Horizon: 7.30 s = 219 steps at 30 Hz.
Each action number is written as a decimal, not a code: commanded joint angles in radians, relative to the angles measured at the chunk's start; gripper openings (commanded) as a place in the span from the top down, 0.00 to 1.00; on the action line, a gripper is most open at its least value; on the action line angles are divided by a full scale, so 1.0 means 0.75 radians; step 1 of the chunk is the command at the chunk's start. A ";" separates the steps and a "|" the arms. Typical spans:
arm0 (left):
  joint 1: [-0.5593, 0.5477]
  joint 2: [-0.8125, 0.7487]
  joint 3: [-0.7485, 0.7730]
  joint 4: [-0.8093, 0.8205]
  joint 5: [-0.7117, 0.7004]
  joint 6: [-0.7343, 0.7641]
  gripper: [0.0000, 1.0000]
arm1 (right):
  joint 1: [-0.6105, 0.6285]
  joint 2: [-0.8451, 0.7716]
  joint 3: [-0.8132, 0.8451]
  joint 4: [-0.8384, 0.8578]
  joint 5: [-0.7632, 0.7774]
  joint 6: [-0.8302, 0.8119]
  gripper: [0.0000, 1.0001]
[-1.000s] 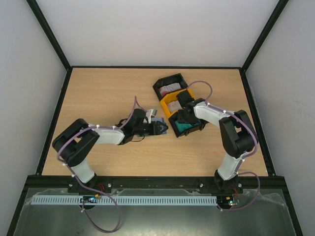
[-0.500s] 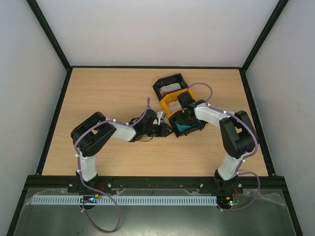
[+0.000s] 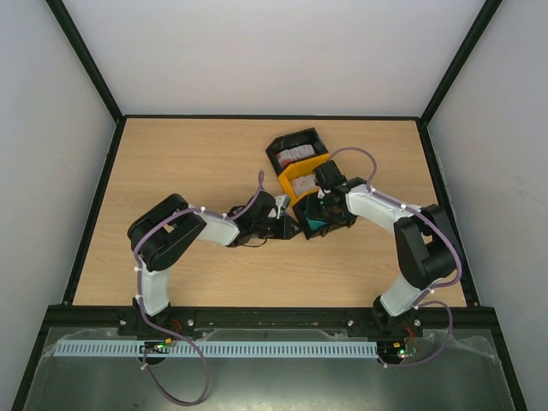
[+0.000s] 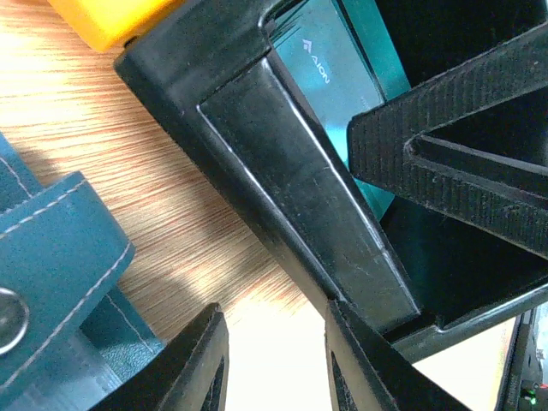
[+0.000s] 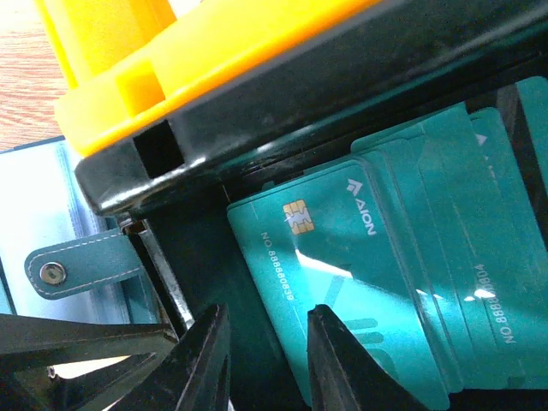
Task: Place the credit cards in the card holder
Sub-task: Pick up the credit card from the storage box.
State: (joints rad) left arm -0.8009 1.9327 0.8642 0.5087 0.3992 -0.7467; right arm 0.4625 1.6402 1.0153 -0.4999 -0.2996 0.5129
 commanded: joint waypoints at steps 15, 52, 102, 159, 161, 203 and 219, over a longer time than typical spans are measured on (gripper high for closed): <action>-0.010 0.037 0.026 0.002 -0.025 0.022 0.68 | -0.003 0.157 0.054 0.034 0.226 -0.109 0.61; -0.011 0.063 0.048 0.006 -0.046 0.002 0.72 | -0.001 0.030 -0.008 -0.076 -0.137 -0.088 0.76; -0.010 0.074 0.060 -0.007 -0.054 0.015 0.73 | 0.065 -0.074 0.054 -0.149 -0.082 -0.072 0.81; 0.082 -0.953 -0.182 -0.329 -0.374 -0.106 0.13 | 0.066 -0.654 -0.199 0.681 -0.548 0.146 0.98; 0.100 -1.017 -0.197 -0.348 -0.315 -0.123 0.11 | 0.066 -0.621 -0.232 0.846 -0.680 0.256 0.98; 0.237 -1.192 -0.506 0.152 -0.031 -0.373 0.97 | 0.134 -0.541 -0.376 1.122 -0.728 0.472 0.42; 0.340 -0.876 -0.601 0.050 -0.258 -0.281 0.97 | 0.365 -0.282 -0.213 0.406 0.383 0.059 0.23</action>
State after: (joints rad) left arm -0.5491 1.2148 0.4385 0.4969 0.2363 -0.9703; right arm 0.6834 1.3846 0.8219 -0.0578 -0.2932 0.6159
